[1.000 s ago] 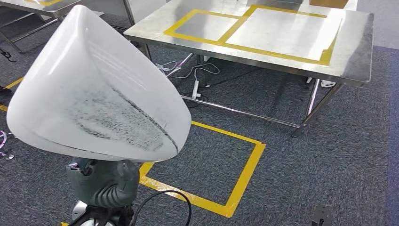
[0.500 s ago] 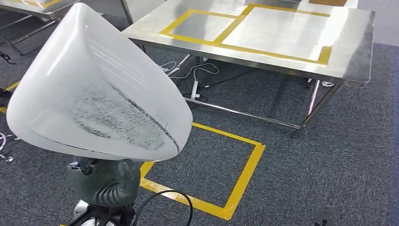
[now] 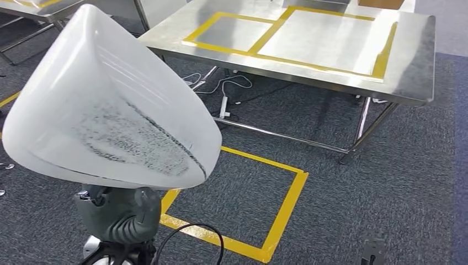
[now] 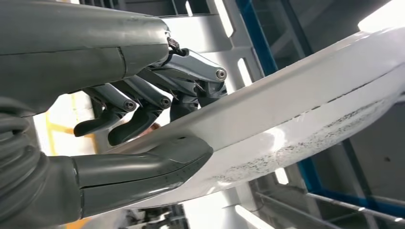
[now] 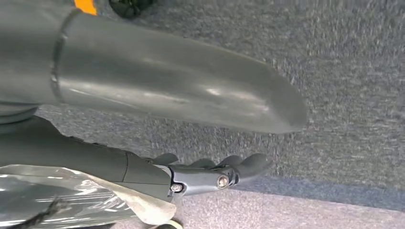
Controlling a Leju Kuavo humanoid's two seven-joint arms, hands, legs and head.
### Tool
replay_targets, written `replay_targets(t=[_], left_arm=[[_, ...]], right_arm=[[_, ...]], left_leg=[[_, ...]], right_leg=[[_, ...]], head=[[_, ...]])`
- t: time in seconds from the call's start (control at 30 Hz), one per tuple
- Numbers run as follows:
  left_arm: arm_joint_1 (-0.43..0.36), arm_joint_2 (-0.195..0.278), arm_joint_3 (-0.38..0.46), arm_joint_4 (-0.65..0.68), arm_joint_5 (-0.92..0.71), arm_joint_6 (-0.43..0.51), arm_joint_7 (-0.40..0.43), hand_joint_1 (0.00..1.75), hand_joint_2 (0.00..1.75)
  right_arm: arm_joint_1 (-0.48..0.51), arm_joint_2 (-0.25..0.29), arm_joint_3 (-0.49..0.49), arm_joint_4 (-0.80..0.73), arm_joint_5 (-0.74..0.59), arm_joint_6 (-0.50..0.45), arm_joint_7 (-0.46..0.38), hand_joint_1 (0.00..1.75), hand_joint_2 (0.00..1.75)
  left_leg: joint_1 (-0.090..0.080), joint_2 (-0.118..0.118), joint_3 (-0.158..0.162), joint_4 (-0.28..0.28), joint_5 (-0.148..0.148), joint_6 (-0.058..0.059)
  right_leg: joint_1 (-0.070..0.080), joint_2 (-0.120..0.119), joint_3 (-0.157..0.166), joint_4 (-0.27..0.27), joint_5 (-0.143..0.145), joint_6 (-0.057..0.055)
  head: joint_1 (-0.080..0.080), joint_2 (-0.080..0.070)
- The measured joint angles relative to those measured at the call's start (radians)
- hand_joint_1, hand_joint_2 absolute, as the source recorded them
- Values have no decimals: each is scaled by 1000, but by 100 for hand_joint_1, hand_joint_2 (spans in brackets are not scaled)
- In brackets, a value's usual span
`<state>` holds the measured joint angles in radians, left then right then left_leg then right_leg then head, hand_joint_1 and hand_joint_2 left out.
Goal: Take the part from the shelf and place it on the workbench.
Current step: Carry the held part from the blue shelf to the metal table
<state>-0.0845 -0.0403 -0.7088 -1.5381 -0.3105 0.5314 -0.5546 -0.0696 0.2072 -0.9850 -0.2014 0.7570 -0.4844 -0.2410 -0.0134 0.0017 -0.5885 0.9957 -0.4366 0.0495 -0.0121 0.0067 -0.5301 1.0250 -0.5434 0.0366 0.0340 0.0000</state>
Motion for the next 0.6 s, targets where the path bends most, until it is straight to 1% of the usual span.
replay_targets(t=[0.03,0.07,0.1,0.13,0.17,0.2,0.23,0.27,0.3,0.33,0.37,0.43,0.47,0.5,0.53,0.57,0.6], left_arm=[[-1,-1,0,-1,0,0,0,175,175],[-1,-1,0,-1,0,0,0,175,175],[-1,-2,0,-1,0,0,0,175,175],[0,-2,-1,-1,0,0,0,175,175],[1,-2,-1,-1,0,0,0,175,175],[1,-2,-1,-1,0,1,0,175,175],[1,-2,-1,-1,0,1,0,175,175],[2,-2,-1,-1,0,2,0,175,175],[2,-2,-1,-1,0,3,0,175,175],[2,-2,0,-1,0,4,0,175,175],[3,-1,0,-2,0,6,0,175,175],[3,-1,0,-2,0,8,0,175,175],[3,-1,1,-3,0,9,-1,175,175],[2,-1,1,-4,0,9,-1,175,175],[2,-1,1,-4,0,10,-2,175,175],[2,-1,2,-5,0,10,-2,175,175],[3,0,2,-5,0,10,-2,175,175]], right_arm=[[-1,0,0,0,0,0,0,0,0],[-2,-1,1,0,0,0,-1,0,0],[-2,-1,1,0,0,0,-1,0,0],[0,-2,0,0,0,0,-1,0,0],[1,-2,0,0,1,0,0,0,0],[3,-3,0,0,1,0,0,0,0],[4,-3,0,0,2,0,0,0,0],[4,-3,0,0,3,0,0,0,0],[4,-3,0,0,4,0,0,0,0],[3,-3,0,0,4,0,0,0,0],[2,-3,1,0,5,0,0,0,0],[3,-3,1,0,6,0,0,0,0],[4,-3,0,0,6,0,0,0,0],[5,-3,0,0,6,0,-1,0,0],[4,-3,0,0,5,0,-1,0,0],[4,-3,0,0,5,0,-2,0,0],[4,-4,0,0,5,0,-2,0,0]], left_leg=[[4,1,11,-11,0,0],[4,1,18,-15,-4,0],[4,1,21,-15,-9,1],[4,0,25,-15,-15,0],[5,0,31,-14,-22,0],[6,-1,39,-13,-30,-2],[7,-1,50,-11,-39,-6],[8,-1,61,-10,-50,-10],[8,-1,71,-6,-61,-16],[7,-1,76,-3,-70,-22],[5,-1,78,-1,-77,-26],[4,-1,82,0,-86,-34],[5,0,85,5,-92,-39],[7,0,79,27,-102,-44],[8,-1,60,69,-117,-50],[10,-1,26,133,-133,-54],[11,-1,-21,209,-151,-57]], right_leg=[[0,-1,-19,38,-18,4],[0,-1,-51,96,-40,7],[-1,-1,-94,163,-60,10],[-1,-1,-133,219,-69,14],[-2,-1,-160,244,-60,18],[-3,-2,-168,233,-30,21],[-5,-3,-155,182,17,25],[-7,-5,-131,120,58,28],[-7,-7,-101,62,85,29],[-6,-9,-76,19,92,23],[-4,-10,-62,2,83,14],[-2,-9,-51,-8,64,-9],[-2,-8,-45,-10,59,-16],[-4,-8,-36,-11,53,-24],[-5,-7,-25,-13,46,-30],[-5,-7,-13,-14,38,-34],[-5,-6,-2,-14,28,-36]], head=[[1,0],[2,0],[1,0],[1,0],[1,0],[1,0],[1,0],[1,0],[3,0],[4,0],[4,0],[2,0],[0,0],[-2,0],[-3,0],[-5,0],[-6,0]])
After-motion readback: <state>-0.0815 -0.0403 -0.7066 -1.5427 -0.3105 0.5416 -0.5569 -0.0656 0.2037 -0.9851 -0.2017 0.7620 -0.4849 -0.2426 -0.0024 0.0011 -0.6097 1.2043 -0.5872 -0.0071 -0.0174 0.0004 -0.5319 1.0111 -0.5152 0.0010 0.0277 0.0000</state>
